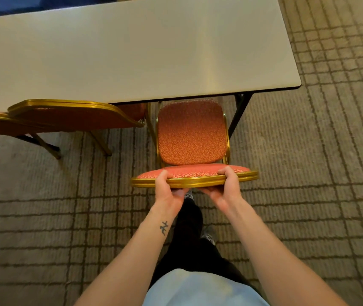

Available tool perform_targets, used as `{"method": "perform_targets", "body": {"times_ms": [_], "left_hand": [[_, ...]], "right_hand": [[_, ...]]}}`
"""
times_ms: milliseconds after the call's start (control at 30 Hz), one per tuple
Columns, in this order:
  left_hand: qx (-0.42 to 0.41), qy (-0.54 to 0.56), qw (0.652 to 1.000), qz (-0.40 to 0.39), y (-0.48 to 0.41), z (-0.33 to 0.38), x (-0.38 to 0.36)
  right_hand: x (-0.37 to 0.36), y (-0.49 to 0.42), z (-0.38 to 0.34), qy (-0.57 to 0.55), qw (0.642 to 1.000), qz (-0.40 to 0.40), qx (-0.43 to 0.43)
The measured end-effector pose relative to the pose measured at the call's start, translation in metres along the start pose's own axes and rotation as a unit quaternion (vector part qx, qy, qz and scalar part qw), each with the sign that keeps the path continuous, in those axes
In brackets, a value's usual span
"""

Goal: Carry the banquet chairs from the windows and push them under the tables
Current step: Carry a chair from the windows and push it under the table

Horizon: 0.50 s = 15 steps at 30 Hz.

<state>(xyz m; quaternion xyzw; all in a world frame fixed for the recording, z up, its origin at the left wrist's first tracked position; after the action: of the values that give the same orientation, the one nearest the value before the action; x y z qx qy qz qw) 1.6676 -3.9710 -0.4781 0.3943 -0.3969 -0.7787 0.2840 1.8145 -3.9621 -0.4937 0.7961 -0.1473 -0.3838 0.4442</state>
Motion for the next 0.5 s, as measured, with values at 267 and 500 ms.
{"method": "perform_targets", "body": {"times_ms": [267, 500], "left_hand": [[-0.002, 0.009, 1.0, -0.009, -0.027, 0.023, -0.032], [-0.008, 0.006, 1.0, -0.028, -0.061, 0.044, -0.073]], "right_hand": [[-0.029, -0.027, -0.03, 0.024, 1.0, 0.001, 0.015], [-0.065, -0.057, -0.065, 0.028, 0.999, -0.002, 0.023]]}}
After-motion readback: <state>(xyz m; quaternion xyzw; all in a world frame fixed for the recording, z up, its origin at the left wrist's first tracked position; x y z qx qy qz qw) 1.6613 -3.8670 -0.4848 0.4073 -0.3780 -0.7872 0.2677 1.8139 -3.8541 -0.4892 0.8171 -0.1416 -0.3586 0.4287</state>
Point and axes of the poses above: each hand's wrist, its own y-axis away from the middle knuckle, its own x-axis out of the back of the hand, z = x × y, the point moved 4 cm from there along -y, towards the middle knuckle, and after that the axes turned 5 degrees about -z, right-handed, at the moved point
